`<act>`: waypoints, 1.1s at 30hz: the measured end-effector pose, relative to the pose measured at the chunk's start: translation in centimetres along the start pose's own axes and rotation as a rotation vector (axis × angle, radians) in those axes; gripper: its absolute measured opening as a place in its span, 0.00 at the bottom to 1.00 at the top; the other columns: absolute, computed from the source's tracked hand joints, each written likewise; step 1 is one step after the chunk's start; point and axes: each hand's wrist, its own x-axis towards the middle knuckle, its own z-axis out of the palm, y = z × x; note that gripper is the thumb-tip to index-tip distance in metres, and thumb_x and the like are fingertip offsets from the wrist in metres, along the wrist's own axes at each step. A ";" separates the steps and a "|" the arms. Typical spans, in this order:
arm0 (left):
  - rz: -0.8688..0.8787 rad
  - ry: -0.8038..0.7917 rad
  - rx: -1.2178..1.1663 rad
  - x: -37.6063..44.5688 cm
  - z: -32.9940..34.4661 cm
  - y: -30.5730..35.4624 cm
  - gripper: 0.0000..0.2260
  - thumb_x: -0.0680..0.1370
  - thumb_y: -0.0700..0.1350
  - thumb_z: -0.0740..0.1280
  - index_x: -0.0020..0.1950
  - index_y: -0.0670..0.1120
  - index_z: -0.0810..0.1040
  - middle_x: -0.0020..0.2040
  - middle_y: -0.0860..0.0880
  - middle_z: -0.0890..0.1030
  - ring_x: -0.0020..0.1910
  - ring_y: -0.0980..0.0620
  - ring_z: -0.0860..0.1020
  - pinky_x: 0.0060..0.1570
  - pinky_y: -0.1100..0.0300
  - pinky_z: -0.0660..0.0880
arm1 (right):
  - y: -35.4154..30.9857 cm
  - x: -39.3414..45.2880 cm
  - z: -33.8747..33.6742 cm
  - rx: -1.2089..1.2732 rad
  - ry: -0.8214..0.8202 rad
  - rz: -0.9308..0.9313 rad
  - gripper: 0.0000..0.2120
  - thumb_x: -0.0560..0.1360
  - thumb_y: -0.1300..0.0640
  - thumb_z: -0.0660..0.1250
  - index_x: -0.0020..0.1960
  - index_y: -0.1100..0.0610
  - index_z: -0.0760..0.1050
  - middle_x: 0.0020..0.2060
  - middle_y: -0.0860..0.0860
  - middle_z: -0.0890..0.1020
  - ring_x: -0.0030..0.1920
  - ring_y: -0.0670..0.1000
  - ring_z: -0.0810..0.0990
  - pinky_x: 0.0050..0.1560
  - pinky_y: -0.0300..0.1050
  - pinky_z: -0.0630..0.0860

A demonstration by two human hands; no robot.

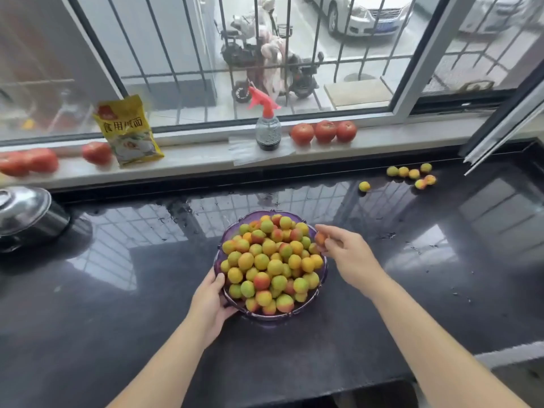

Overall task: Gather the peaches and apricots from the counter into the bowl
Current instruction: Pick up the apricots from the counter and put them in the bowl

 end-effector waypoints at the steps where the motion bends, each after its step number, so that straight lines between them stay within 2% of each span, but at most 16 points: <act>1: -0.020 0.004 0.017 -0.2 -0.1 0.4 0.18 0.90 0.44 0.54 0.72 0.58 0.78 0.65 0.50 0.86 0.62 0.42 0.84 0.52 0.43 0.81 | -0.1 -0.4 0.6 -0.027 0.019 -0.007 0.18 0.82 0.64 0.62 0.67 0.51 0.79 0.57 0.48 0.84 0.57 0.47 0.83 0.64 0.52 0.78; 5: -0.067 -0.020 0.170 -1.0 -0.7 1.8 0.19 0.91 0.44 0.52 0.74 0.59 0.77 0.64 0.49 0.85 0.60 0.42 0.85 0.55 0.42 0.81 | -1.5 0.3 2.9 -0.266 0.084 -0.091 0.17 0.78 0.56 0.71 0.66 0.51 0.79 0.55 0.47 0.83 0.55 0.48 0.80 0.61 0.48 0.77; 10: -0.102 -0.009 0.152 -0.8 -1.1 1.7 0.18 0.91 0.43 0.53 0.73 0.54 0.78 0.62 0.46 0.86 0.59 0.38 0.85 0.52 0.43 0.83 | -2.7 4.1 5.5 -0.634 0.039 -0.282 0.13 0.78 0.55 0.70 0.63 0.52 0.80 0.55 0.49 0.82 0.56 0.53 0.74 0.59 0.49 0.74; 13: -0.104 0.005 0.134 -0.6 -0.9 1.5 0.18 0.91 0.43 0.53 0.72 0.53 0.78 0.61 0.46 0.86 0.59 0.38 0.85 0.52 0.44 0.83 | -2.3 5.3 5.7 -0.751 -0.032 -0.359 0.13 0.79 0.55 0.69 0.63 0.51 0.80 0.56 0.48 0.82 0.55 0.53 0.72 0.60 0.50 0.72; 18: -0.107 0.006 0.161 -0.3 -0.9 1.7 0.18 0.91 0.42 0.52 0.72 0.53 0.78 0.62 0.45 0.86 0.59 0.39 0.85 0.54 0.42 0.83 | -2.1 6.2 5.7 -0.729 -0.124 -0.377 0.11 0.82 0.55 0.65 0.60 0.51 0.84 0.51 0.49 0.83 0.53 0.51 0.73 0.58 0.48 0.74; 22: -0.100 0.000 0.182 -0.3 -0.7 1.9 0.18 0.91 0.43 0.51 0.72 0.53 0.76 0.63 0.45 0.85 0.60 0.39 0.85 0.58 0.39 0.83 | -1.4 6.6 5.8 -0.705 -0.102 -0.362 0.10 0.81 0.54 0.66 0.58 0.49 0.84 0.50 0.49 0.83 0.50 0.47 0.69 0.57 0.46 0.74; 24: -0.102 0.000 0.197 -0.3 -0.6 2.0 0.18 0.91 0.43 0.50 0.73 0.54 0.76 0.64 0.45 0.85 0.59 0.39 0.85 0.55 0.40 0.84 | -1.5 6.3 5.9 -0.698 -0.091 -0.382 0.09 0.81 0.55 0.66 0.58 0.50 0.83 0.52 0.48 0.83 0.52 0.48 0.69 0.57 0.44 0.73; 26: -0.107 -0.001 0.209 -0.2 -0.5 2.3 0.19 0.91 0.42 0.50 0.73 0.55 0.76 0.65 0.45 0.84 0.59 0.39 0.85 0.51 0.40 0.85 | -1.2 5.6 5.8 -0.581 -0.004 -0.404 0.11 0.80 0.57 0.67 0.61 0.54 0.82 0.56 0.48 0.82 0.57 0.50 0.72 0.59 0.41 0.70; 29: -0.113 -0.010 0.195 0.1 -0.5 2.6 0.20 0.91 0.42 0.50 0.74 0.59 0.75 0.67 0.46 0.84 0.60 0.38 0.85 0.48 0.38 0.86 | 0.7 4.5 4.3 -0.292 0.260 -0.209 0.12 0.80 0.61 0.65 0.62 0.56 0.80 0.57 0.49 0.80 0.58 0.50 0.77 0.60 0.44 0.72; 30: -0.115 -0.010 0.177 0.1 -0.5 2.6 0.21 0.91 0.41 0.50 0.75 0.59 0.75 0.67 0.47 0.84 0.60 0.39 0.85 0.47 0.37 0.85 | 1.8 4.3 3.6 -0.263 0.295 -0.126 0.12 0.80 0.62 0.64 0.61 0.56 0.80 0.57 0.50 0.80 0.57 0.51 0.78 0.60 0.45 0.74; 33: -0.107 -0.011 0.120 0.3 -0.7 2.4 0.22 0.91 0.40 0.51 0.76 0.58 0.74 0.67 0.47 0.84 0.61 0.38 0.85 0.47 0.33 0.85 | 5.0 4.2 1.2 -0.318 0.267 0.009 0.14 0.79 0.64 0.63 0.61 0.55 0.80 0.58 0.50 0.78 0.55 0.52 0.79 0.60 0.46 0.74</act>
